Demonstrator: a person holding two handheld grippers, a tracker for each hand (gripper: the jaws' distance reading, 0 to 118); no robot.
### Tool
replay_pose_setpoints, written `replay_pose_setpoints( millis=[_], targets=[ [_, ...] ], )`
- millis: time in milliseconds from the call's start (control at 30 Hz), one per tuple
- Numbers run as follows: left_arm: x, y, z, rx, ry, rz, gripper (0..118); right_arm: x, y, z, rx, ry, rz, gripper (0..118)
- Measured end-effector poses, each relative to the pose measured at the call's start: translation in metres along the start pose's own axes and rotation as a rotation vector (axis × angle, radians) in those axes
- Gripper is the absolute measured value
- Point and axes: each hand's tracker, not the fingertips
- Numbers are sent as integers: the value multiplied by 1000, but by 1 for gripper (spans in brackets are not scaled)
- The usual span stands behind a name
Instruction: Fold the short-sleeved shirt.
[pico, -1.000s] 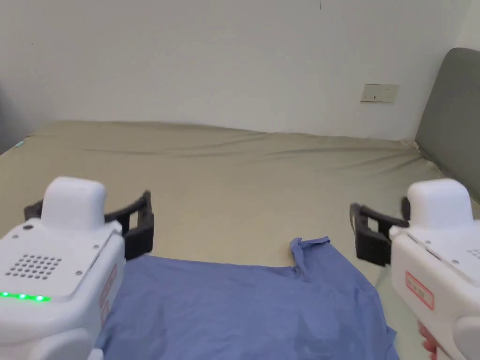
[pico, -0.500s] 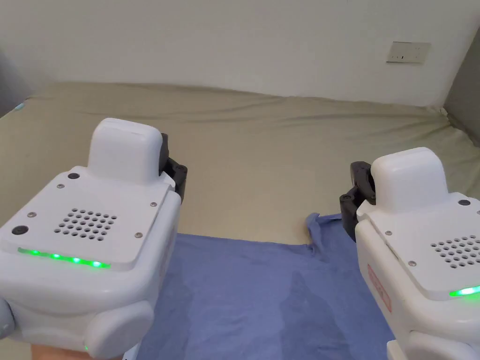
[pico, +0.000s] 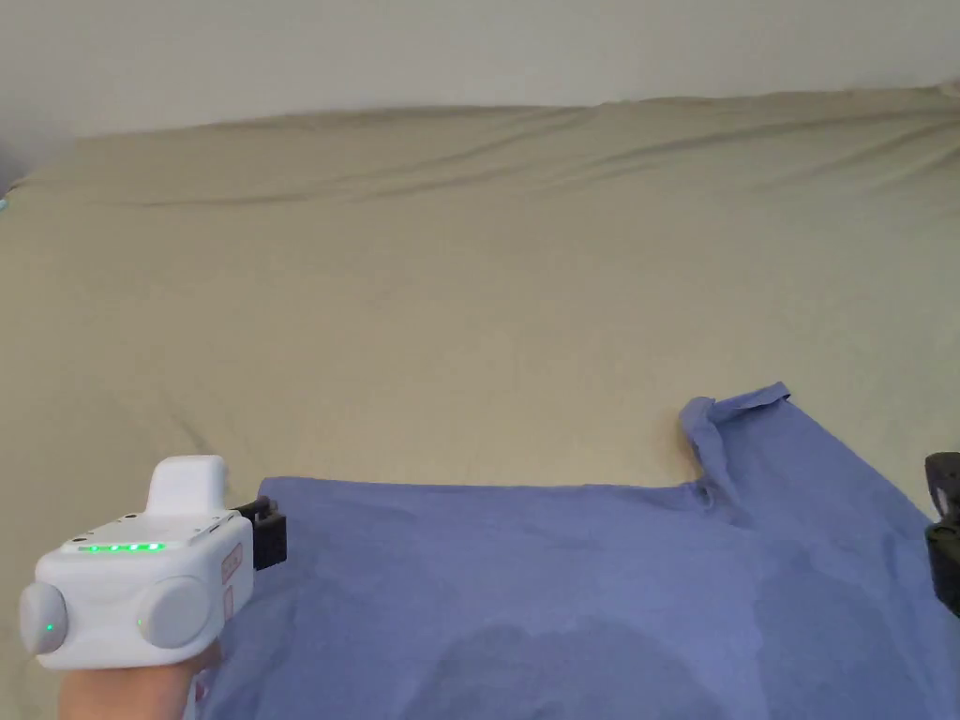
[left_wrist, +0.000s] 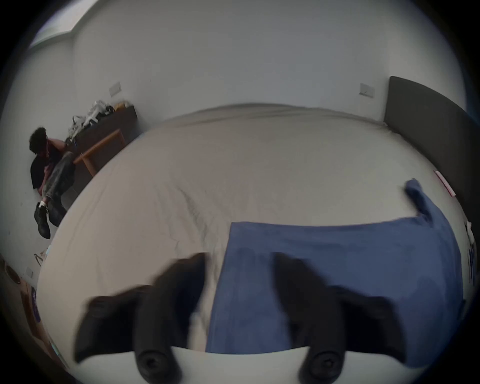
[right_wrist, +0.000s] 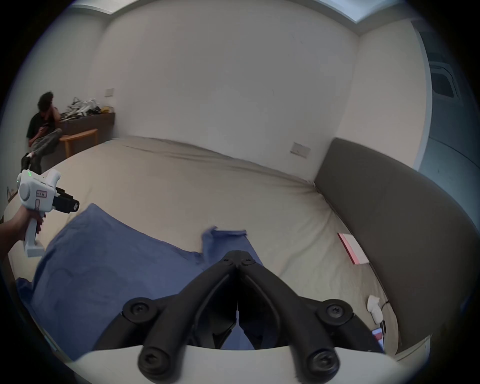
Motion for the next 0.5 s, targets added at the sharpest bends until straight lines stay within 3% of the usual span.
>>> replay_pose_setpoints(
  millis=[33, 233, 367, 400, 433, 467, 500],
  targets=[
    [-3, 7, -18, -18, -2, 16, 117, 7, -3, -5, -9, -16, -10, 2],
    [0, 22, -86, -106, 27, 22, 114, 32, -17, -17, -58, -65, -21, 2],
    [1, 17, -94, -102, -19, 66, 104, 38, -20, -19, -78, -71, -22, 2],
    [1, 19, -91, -113, -8, 58, 98, 38, -21, -19, -79, -70, -24, 2],
    [4, 19, -86, -95, -54, 53, 78, 39, -21, -21, -83, -66, -28, 2],
    [12, 18, -73, -73, -73, 22, 55, 40, -20, -23, -88, -62, -32, 2],
    [19, 19, -67, -68, -74, -10, 22, 41, -19, -26, -90, -60, -34, 2]
  ],
)
